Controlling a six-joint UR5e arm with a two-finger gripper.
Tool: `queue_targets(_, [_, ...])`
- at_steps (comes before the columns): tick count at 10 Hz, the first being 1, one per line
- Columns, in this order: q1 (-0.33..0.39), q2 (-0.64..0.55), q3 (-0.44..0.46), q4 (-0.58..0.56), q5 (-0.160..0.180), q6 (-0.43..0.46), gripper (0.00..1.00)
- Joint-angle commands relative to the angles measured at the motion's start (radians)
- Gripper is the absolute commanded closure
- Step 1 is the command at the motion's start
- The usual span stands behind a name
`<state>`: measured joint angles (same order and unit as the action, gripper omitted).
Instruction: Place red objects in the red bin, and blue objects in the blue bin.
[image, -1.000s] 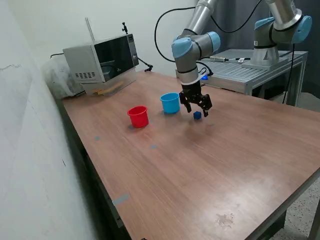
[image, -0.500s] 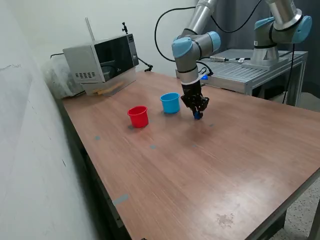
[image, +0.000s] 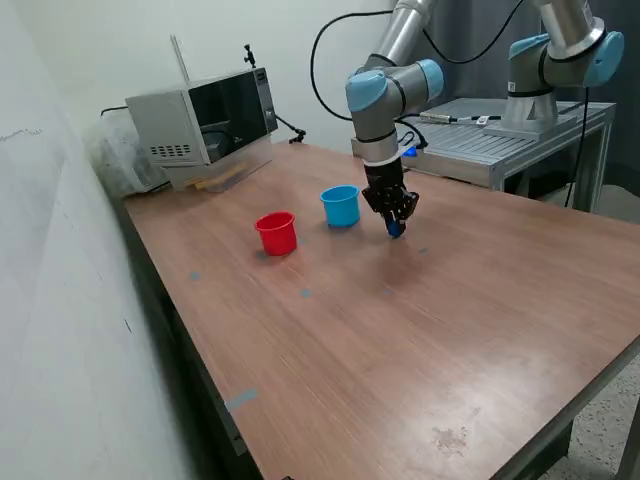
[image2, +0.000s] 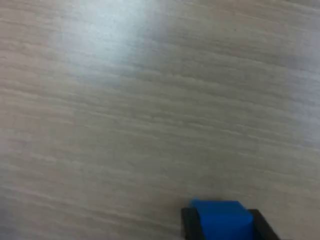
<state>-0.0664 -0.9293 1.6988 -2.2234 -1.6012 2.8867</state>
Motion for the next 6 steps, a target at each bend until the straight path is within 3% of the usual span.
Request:
queue_targets(1, [-0.003,-0.090,0.002,0.005,-0.003,-0.001,1.00])
queue_targets(4, [-0.027,-0.167,-0.005,0.010,-0.006,-0.007,1.00])
queue_targets(6, [-0.076,-0.177,-0.002,0.010,-0.083,-0.007,1.00])
